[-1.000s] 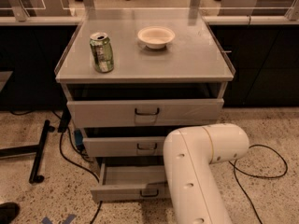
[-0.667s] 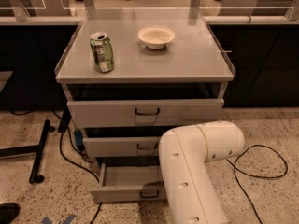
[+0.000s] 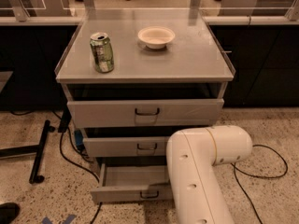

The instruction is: Open bottom drawer

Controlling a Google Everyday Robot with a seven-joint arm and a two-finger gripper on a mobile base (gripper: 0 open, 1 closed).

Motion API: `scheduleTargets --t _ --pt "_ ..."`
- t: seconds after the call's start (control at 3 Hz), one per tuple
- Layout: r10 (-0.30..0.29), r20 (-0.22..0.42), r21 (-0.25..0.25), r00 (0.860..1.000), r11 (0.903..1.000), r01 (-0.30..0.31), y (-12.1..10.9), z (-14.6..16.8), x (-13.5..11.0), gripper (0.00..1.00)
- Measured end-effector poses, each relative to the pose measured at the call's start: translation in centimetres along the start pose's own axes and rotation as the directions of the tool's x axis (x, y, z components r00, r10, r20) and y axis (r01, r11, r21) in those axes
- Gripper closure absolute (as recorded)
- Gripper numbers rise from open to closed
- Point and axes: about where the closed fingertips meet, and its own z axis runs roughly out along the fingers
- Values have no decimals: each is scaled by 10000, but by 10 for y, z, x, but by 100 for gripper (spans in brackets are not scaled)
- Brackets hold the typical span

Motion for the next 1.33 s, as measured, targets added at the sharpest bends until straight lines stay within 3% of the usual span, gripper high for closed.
scheduleTargets --t 1.33 --pt "-524 113 -538 9986 9971 529 0 -3 7 100"
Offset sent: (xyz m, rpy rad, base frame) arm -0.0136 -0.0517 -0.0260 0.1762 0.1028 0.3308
